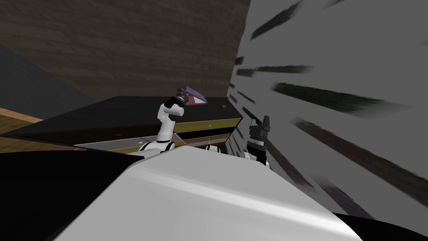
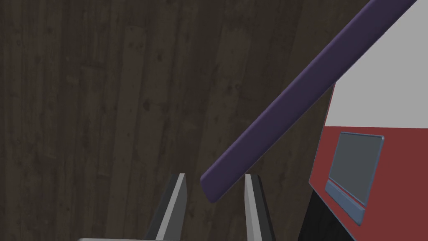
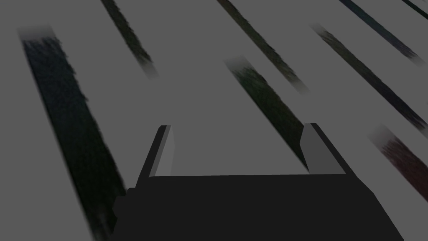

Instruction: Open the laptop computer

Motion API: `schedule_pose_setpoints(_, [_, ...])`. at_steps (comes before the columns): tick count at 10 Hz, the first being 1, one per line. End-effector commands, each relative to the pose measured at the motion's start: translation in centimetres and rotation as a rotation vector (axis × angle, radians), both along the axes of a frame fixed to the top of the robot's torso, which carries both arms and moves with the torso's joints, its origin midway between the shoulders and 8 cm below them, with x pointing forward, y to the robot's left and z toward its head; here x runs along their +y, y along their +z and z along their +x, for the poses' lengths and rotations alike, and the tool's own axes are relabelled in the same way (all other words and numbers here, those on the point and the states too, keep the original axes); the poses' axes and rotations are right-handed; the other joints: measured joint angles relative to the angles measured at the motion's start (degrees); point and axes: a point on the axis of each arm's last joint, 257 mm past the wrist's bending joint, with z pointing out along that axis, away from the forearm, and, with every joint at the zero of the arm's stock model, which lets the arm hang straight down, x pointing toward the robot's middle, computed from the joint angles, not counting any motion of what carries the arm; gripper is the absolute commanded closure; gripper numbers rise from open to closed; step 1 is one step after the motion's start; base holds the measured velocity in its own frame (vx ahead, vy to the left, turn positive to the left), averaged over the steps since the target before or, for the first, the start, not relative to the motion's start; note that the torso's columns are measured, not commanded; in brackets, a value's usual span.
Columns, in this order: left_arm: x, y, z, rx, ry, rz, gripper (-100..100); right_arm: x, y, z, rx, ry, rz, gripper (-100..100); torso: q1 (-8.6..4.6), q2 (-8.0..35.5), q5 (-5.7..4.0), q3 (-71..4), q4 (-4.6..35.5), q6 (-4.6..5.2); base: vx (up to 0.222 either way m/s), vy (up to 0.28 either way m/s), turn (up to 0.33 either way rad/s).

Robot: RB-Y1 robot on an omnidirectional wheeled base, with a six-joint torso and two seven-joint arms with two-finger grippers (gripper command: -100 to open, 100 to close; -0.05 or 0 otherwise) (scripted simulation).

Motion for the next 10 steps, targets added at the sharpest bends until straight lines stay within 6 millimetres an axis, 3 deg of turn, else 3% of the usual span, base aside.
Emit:
schedule_pose_setpoints(1, [0.1,1.7,-0.6,0.0,0.0,-0.002,-100,0.0,0.0,0.0,0.0,0.0,0.0,0,0.01,0.0,0.01,0.0,0.0,-0.02,0.032,-0.001,-0.007])
schedule_pose_setpoints(8, [-0.1,5.5,-2.2,0.0,-0.002,-0.001,-100,0.0,0.0,0.0,0.0,0.0,0.0,0,-0.03,0.3,-0.02,0.2,0.1,-0.06,0.015,-0.003,0.009])
schedule_pose_setpoints(9, [-0.2,5.1,-2.0,0.001,-0.002,-0.001,-100,0.0,0.0,0.0,0.0,0.0,0.0,0,-0.01,0.2,0.0,0.2,0.1,-0.06,0.0,0.0,0.0])
schedule_pose_setpoints(10, [-0.2,5.1,-2.0,0.002,-0.001,-0.002,0,0.0,0.0,0.0,0.0,0.0,0.0,0,0.03,0.2,0.03,0.1,0.0,-0.06,0.0,0.0,0.0])
